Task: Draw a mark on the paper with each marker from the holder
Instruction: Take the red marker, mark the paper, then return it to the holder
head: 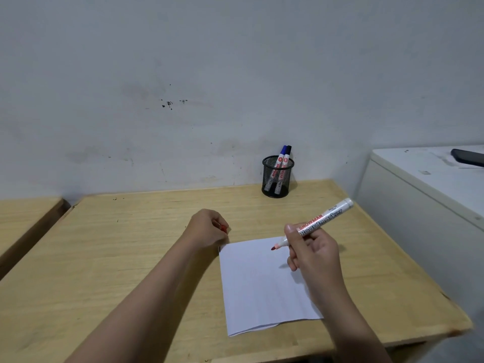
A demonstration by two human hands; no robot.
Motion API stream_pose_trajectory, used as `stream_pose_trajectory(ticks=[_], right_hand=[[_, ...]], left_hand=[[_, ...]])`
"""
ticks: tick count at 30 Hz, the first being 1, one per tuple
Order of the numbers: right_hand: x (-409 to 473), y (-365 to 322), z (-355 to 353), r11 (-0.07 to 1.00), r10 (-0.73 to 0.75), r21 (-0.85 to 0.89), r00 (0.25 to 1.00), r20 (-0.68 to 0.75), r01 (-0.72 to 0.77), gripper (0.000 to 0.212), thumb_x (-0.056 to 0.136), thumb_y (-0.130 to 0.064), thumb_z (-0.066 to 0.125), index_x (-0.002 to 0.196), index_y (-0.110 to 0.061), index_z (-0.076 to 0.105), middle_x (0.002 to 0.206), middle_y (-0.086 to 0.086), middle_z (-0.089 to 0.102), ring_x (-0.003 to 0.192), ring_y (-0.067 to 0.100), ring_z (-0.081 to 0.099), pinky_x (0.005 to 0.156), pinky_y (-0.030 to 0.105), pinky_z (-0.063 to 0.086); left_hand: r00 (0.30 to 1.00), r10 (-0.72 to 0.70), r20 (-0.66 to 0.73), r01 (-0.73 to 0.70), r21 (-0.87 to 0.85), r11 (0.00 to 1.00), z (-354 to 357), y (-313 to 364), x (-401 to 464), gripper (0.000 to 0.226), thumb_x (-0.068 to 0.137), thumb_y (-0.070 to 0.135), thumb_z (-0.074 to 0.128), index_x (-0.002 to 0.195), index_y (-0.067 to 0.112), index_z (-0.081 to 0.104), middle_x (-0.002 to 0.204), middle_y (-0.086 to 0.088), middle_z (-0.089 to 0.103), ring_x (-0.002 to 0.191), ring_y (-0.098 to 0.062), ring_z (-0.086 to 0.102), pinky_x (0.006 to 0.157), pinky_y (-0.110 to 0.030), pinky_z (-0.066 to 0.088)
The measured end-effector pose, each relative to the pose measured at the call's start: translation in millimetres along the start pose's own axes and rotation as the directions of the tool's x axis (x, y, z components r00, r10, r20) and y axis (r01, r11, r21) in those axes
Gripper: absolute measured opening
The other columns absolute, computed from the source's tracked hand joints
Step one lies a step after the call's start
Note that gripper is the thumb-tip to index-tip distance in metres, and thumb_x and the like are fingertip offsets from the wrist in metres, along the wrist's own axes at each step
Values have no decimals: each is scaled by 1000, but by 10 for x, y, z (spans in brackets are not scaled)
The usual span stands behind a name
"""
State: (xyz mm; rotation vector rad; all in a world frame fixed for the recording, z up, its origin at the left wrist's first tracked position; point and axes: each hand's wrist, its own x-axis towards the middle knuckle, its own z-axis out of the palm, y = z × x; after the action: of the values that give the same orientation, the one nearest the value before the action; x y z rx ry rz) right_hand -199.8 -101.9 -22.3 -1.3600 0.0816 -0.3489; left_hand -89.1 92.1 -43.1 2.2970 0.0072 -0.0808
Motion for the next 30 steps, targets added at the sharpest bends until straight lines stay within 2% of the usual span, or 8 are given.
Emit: stream_pose_trajectory(ticks=[3, 7, 12, 15, 17, 21, 24, 30], right_hand=[[49, 38, -1, 999, 6, -37, 1000, 13, -6, 16, 82, -15, 69, 74, -5, 61, 57, 12, 59, 42, 15, 38, 39, 21, 39], [124, 16, 71, 999, -47, -5, 998, 40, 47, 23, 77, -10, 74, 63, -9, 56, 52, 1, 63, 42, 17, 41, 41, 23, 39], [253, -35, 260, 994, -94, -37, 985, 144, 101, 23, 74, -6, 75, 65, -7, 54, 56, -2, 64, 43, 9, 48, 43, 22, 42], [367, 102, 476, 999, 34, -32, 961, 273, -26, 26, 73, 1, 74, 65, -11, 53, 60, 6, 57, 46, 12, 50, 46, 26, 48], [451, 249, 593, 993, 115, -40, 944, 311, -108, 28, 73, 1, 74, 64, -13, 52, 57, 2, 56, 48, 13, 53, 49, 29, 52], [551, 518, 705, 976, 216, -91, 945, 245, -199, 26, 76, -15, 76, 65, -10, 53, 53, 5, 62, 47, 15, 57, 50, 31, 53], [569, 658, 688, 979, 191, -102, 968, 160, -177, 30, 76, -15, 76, 63, -11, 50, 51, 5, 63, 45, 16, 59, 51, 33, 52], [578, 730, 682, 975, 177, -166, 969, 172, -149, 29, 76, -14, 76, 61, -10, 51, 54, 8, 66, 49, 20, 65, 53, 34, 54]], left_hand=[[999, -34, -6, 34, -47, 998, -4, -49, 3, 27, 61, 6, 72, 86, 15, 66, 75, 2, 67, 71, -14, 64, 61, -22, 47], [999, -23, -27, 19, -160, 987, -59, -140, -165, 29, 71, 14, 74, 97, 13, 59, 77, -1, 65, 65, -8, 65, 58, -16, 45], [996, 82, -27, -83, -24, 996, 4, -334, -521, 40, 57, 35, 81, 91, 23, 62, 87, 4, 63, 74, -8, 58, 67, -21, 48], [988, 145, -53, -140, 94, 986, 55, -355, -539, 50, 54, 48, 78, 95, 27, 60, 95, 9, 58, 86, -7, 55, 79, -30, 49], [984, 163, -77, -150, 149, 977, 84, -360, -535, 49, 54, 55, 74, 94, 32, 58, 94, 13, 55, 89, -7, 53, 84, -35, 45], [978, 171, -116, -147, 191, 971, 106, -402, -548, 46, 56, 59, 73, 92, 37, 56, 93, 16, 50, 92, -5, 50, 85, -33, 31], [979, 165, -121, -144, 169, 975, 87, -405, -538, 44, 55, 59, 74, 89, 40, 56, 92, 16, 51, 92, -5, 50, 84, -32, 28], [977, 142, -160, -124, 119, 985, 99, -406, -510, 30, 61, 51, 75, 86, 40, 61, 88, 14, 52, 91, -5, 53, 86, -33, 29]])
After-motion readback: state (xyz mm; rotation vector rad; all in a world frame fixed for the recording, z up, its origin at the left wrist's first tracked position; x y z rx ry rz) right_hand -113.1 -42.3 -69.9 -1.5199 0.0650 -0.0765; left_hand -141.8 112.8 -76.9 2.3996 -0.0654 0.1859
